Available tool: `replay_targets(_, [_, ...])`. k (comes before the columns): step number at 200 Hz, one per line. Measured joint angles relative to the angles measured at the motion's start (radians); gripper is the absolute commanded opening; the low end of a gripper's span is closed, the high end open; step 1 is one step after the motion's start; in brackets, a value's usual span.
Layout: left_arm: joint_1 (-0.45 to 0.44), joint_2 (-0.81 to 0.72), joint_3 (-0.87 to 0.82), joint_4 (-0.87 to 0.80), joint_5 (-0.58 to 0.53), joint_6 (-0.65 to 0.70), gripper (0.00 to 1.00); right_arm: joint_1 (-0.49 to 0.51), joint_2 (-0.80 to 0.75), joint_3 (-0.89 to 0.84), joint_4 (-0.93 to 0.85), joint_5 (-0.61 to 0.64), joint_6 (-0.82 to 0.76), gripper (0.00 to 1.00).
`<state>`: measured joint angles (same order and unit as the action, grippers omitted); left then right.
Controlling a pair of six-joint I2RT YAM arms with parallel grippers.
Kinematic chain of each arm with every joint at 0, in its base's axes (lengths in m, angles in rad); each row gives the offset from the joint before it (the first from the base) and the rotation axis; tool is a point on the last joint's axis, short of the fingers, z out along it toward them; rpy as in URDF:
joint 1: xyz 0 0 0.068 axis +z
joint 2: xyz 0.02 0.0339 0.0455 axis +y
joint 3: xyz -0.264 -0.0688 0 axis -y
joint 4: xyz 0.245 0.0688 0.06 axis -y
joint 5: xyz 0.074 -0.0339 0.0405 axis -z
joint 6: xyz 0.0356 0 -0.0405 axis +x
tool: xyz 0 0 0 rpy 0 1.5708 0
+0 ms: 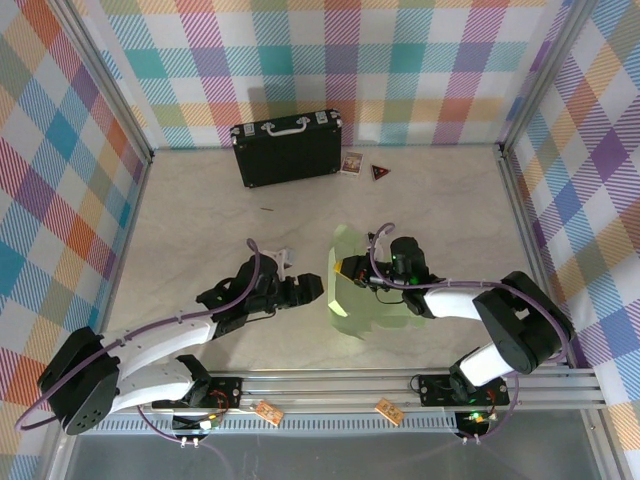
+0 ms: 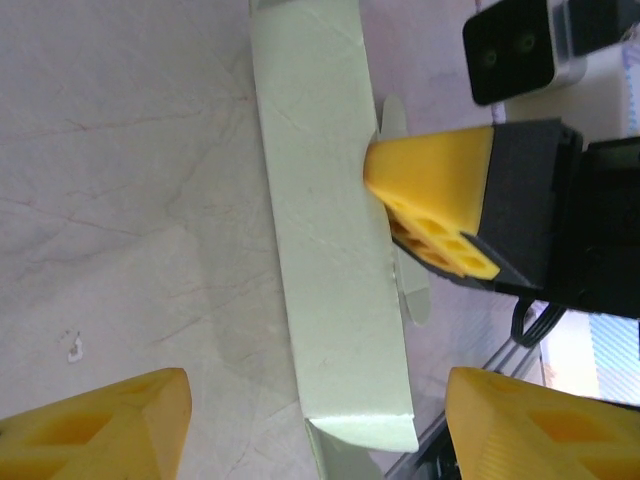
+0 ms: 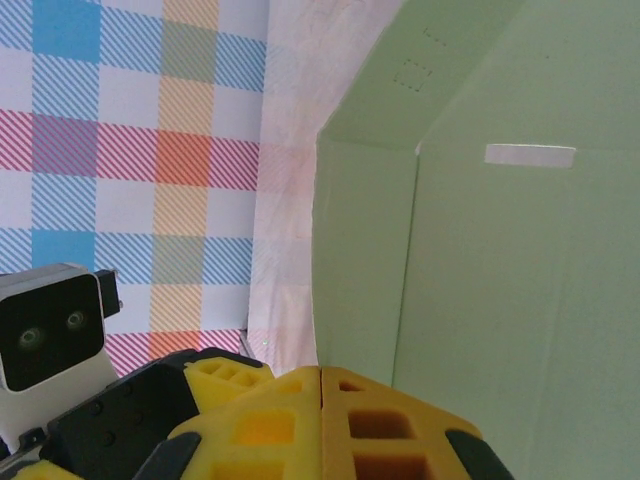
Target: Fold the paper box
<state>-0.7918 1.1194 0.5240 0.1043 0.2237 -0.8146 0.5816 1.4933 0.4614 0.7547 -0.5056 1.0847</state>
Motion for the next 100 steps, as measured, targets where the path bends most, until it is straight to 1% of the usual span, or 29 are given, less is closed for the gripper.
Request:
replay_targets(16, [-0.003, 0.019, 0.029, -0.04, 0.0, 0.014, 0.69, 0.0, 0.0, 0.031, -0.082, 0.009, -0.004, 0.01])
replay_targets(19, [-0.004, 0.02, 0.035, -0.049, -0.001, 0.018, 0.69, 0.0, 0.0, 0.04, -0.101, 0.012, -0.009, 0.06])
replay_targets(27, [-0.006, 0.022, 0.049, -0.076, -0.01, 0.026, 0.69, 0.0, 0.0, 0.072, -0.161, 0.019, -0.021, 0.23])
replay_targets(34, [-0.006, 0.021, 0.061, -0.102, -0.021, 0.033, 0.7, 0.0, 0.001, 0.105, -0.213, 0.023, -0.031, 0.34])
replay_targets(52, [-0.007, 0.005, 0.072, -0.165, -0.063, 0.047, 0.71, 0.0, 0.003, 0.181, -0.309, 0.026, -0.075, 0.59])
replay_targets(63, [-0.007, -0.016, 0.076, -0.219, -0.094, 0.06, 0.72, 0.0, 0.002, 0.224, -0.373, 0.036, -0.116, 0.68])
replay_targets(73, [-0.007, -0.034, 0.084, -0.27, -0.123, 0.074, 0.72, 0.0, -0.002, 0.259, -0.436, 0.051, -0.148, 0.73])
replay_targets(100, [-0.001, -0.057, 0.138, -0.399, -0.192, 0.108, 0.72, 0.0, -0.048, 0.33, -0.629, 0.116, -0.272, 0.72])
